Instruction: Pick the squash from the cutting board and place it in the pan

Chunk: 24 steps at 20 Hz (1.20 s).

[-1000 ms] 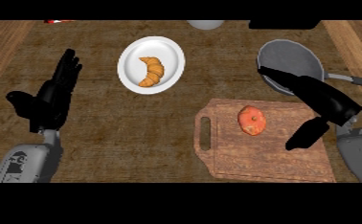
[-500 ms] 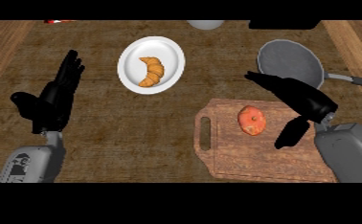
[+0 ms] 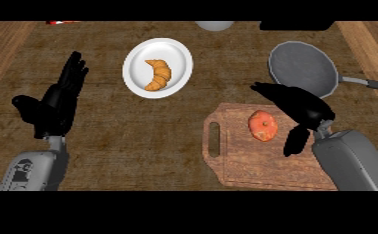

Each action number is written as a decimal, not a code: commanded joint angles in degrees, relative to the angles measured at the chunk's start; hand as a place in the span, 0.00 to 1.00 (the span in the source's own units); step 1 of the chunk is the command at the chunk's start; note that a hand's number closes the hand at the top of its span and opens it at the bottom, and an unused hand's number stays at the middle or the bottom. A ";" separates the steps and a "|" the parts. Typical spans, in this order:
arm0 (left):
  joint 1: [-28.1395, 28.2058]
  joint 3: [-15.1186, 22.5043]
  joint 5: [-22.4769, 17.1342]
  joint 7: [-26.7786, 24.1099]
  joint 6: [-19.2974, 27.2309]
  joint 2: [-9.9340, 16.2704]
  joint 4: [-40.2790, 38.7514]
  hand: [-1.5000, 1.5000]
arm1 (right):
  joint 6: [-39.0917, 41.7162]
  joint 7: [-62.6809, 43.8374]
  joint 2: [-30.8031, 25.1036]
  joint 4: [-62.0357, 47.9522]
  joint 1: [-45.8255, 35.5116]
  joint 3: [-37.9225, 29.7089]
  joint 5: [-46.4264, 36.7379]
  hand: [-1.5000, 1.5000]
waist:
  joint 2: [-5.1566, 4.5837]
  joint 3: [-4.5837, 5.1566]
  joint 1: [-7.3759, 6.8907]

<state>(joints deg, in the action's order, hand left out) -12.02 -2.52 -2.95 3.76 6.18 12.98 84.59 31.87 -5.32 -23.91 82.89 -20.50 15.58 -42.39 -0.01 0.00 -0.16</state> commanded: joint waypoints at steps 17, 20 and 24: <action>0.09 -4.44 0.21 -2.17 -4.53 -0.55 -2.31 0.50 | -2.05 7.45 6.04 -13.46 -0.66 -0.75 -14.03 0.00 | 0.00 0.00 0.01; -4.84 -3.57 2.33 1.71 -1.68 -1.57 -2.50 0.50 | -0.28 8.11 6.31 -14.52 -1.73 -1.92 -14.13 0.00 | 0.01 0.00 0.18; -3.97 -4.77 0.71 1.05 -4.10 -0.32 -3.69 0.50 | -3.77 13.88 9.00 -19.54 -4.83 1.72 -16.10 1.00 | -0.08 -0.01 -0.07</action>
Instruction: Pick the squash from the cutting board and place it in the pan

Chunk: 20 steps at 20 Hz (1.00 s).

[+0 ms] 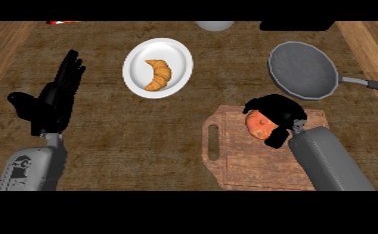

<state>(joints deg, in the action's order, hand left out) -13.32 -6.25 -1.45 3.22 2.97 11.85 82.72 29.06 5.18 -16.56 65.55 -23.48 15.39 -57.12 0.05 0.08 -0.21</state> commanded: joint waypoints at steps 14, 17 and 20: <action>2.60 2.22 3.02 2.63 1.61 -2.81 4.20 0.50 | -1.66 -12.83 14.50 12.53 9.08 4.77 -7.10 1.00 | 0.19 -0.04 0.59; 2.46 0.38 1.77 0.18 0.19 -1.41 2.61 0.50 | -6.19 -25.90 16.24 20.29 13.48 12.97 -4.05 1.00 | 0.36 -0.02 0.67; 2.01 0.98 2.78 0.16 1.99 -3.07 1.05 0.50 | -12.73 -28.91 16.40 28.06 15.68 15.60 -9.11 1.00 | 0.40 -0.02 1.55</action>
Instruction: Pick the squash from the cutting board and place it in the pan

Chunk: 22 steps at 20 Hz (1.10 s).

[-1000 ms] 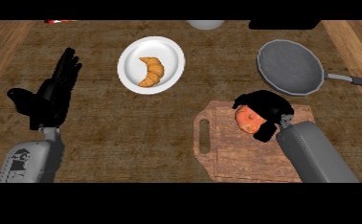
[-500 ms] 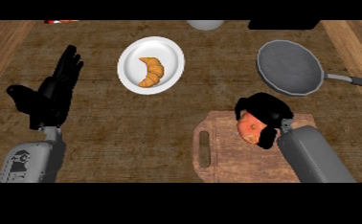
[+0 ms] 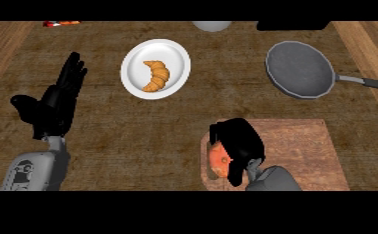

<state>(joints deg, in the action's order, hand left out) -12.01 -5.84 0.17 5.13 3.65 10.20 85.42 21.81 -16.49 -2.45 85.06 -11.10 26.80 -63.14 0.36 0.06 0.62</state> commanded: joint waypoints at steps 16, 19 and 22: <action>-0.49 -1.38 -1.05 -2.05 -2.05 0.89 -1.77 0.50 | -16.57 -10.34 2.40 26.80 -2.07 -10.90 5.43 1.00 | -0.51 -0.07 -0.64; -2.53 -1.62 -1.35 0.03 -1.96 1.31 -0.95 0.50 | -14.02 -8.43 2.42 22.89 -8.95 -22.80 13.80 1.00 | -0.63 -0.09 -0.84; 1.19 1.51 1.30 0.26 -0.05 -1.18 2.15 0.50 | -16.78 -0.97 -2.50 15.17 -10.56 -32.38 18.95 1.00 | -0.56 -0.13 -1.16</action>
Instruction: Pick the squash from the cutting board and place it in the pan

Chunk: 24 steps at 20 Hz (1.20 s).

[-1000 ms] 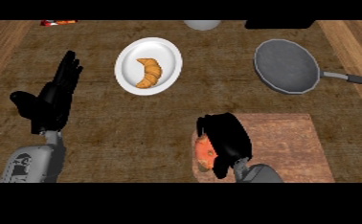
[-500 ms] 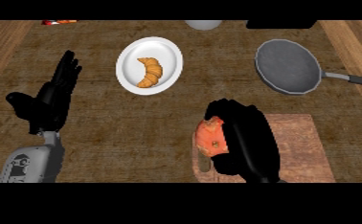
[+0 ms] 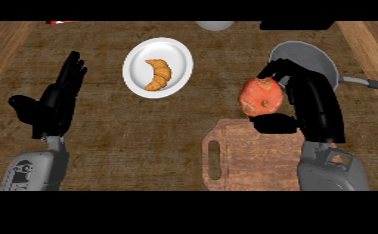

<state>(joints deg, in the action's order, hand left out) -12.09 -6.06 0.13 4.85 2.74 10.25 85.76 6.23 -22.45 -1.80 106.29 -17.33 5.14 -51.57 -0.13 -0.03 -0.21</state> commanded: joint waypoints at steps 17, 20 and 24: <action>-5.17 0.59 1.03 -2.63 0.10 -1.36 -5.32 0.50 | -28.35 34.58 -20.08 -68.03 -23.33 -25.60 1.51 1.00 | -1.39 -0.15 -2.71; -3.80 1.45 1.16 -1.07 0.50 -2.13 -3.16 0.50 | -28.24 37.44 -24.13 -75.88 -28.42 -28.62 3.28 1.00 | -1.40 -0.20 -3.48; -4.76 2.18 0.61 0.83 -0.39 -1.90 -0.58 0.50 | -26.30 42.98 -23.02 -80.66 -27.33 -32.90 9.09 1.00 | -1.83 -0.45 -4.38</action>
<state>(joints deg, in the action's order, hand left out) -16.64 -4.62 0.67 4.99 2.22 8.95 84.02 -21.15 15.82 -24.80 31.61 -43.50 -23.54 -47.42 -1.69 -0.30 -3.97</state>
